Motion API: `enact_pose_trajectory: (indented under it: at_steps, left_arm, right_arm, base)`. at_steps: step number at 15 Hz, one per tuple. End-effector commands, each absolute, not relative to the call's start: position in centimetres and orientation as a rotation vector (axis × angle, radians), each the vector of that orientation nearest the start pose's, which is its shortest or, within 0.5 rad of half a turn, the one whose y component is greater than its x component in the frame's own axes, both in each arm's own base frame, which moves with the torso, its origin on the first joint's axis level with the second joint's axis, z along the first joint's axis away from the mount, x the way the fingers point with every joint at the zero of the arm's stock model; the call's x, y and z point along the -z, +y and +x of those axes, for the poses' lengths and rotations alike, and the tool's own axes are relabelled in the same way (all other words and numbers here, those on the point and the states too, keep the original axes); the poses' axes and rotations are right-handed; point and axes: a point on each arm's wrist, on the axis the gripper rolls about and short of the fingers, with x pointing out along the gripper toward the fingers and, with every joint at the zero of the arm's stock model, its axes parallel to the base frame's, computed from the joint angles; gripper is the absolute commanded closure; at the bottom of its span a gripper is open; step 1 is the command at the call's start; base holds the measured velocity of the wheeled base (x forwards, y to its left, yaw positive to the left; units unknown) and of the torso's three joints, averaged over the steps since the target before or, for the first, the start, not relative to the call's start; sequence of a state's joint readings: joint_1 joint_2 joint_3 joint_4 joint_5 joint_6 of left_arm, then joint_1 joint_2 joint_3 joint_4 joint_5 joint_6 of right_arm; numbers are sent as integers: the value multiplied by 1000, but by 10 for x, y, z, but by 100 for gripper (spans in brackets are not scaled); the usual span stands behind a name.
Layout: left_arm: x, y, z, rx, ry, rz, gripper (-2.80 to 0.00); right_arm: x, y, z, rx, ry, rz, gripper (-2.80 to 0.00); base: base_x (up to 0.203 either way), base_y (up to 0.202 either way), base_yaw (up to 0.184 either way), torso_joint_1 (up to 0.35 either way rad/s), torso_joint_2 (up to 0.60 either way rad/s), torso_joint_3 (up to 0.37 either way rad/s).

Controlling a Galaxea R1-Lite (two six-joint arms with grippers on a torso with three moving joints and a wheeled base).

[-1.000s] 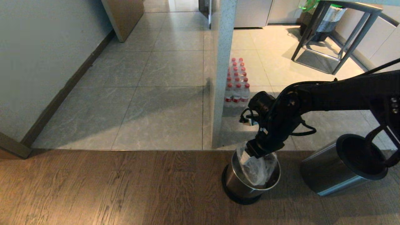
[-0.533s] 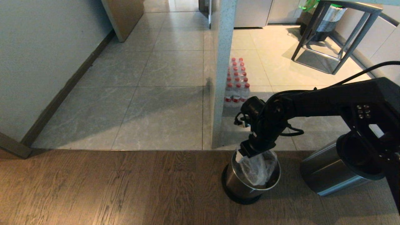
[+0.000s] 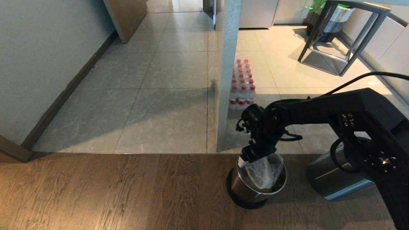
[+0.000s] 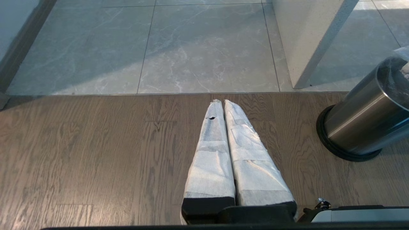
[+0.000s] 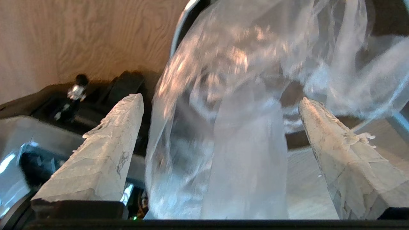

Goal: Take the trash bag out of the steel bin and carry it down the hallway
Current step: Pick up the trash bag

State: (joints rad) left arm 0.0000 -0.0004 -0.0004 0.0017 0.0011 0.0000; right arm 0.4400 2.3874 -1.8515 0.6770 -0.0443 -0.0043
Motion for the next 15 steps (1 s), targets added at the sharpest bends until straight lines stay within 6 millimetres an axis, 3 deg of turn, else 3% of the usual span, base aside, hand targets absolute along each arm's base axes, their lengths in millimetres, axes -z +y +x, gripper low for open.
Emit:
enact_pose_trajectory:
  at_steps: [1, 5, 15]
  left_arm:
    - [-76, 0, -23, -2, 1, 0, 0]
    - [-76, 0, -23, -2, 0, 0, 0]
    - [-75, 0, -23, -2, 2, 0, 0]
  right_arm:
    - [-74, 190, 406, -339, 1194, -305, -280]
    - [-67, 187, 413, -298, 1170, -317, -280]
    - [-86, 172, 409, -165, 1127, -374, -280]
  base:
    - [0, 0, 0, 0, 0, 0]
    - [0, 0, 0, 0, 0, 0]
    - [0, 0, 0, 0, 0, 0]
